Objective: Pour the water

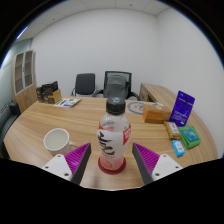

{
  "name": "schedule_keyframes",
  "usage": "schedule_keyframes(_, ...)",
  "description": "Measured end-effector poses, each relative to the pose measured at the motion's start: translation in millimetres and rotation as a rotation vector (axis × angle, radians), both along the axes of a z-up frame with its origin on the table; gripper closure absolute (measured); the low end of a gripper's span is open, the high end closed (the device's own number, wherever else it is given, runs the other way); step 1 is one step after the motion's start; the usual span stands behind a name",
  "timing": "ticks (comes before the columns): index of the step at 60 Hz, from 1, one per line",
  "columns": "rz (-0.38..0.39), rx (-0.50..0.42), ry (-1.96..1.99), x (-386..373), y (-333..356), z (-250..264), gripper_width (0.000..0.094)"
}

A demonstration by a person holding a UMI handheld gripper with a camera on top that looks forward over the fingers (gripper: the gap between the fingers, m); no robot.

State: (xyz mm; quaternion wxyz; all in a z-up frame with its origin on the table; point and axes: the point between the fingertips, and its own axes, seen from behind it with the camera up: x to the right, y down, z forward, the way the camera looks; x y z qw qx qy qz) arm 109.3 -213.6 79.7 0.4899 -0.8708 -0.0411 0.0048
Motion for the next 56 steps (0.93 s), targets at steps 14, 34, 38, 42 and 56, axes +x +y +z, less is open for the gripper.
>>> schedule_keyframes(14,-0.07,-0.017,-0.058,-19.9,-80.3,64.9,0.0078)
schedule_keyframes(34,-0.184,-0.012,-0.038,-51.0,-176.5,119.3,0.0079)
schedule_keyframes(38,-0.181,-0.015,-0.026,-54.5,-184.8,119.7,0.0078)
schedule_keyframes(42,-0.196,-0.012,-0.045,-50.7,-191.2,124.1,0.0079)
schedule_keyframes(56,-0.21,0.023,-0.07,-42.3,-194.8,139.7,0.008)
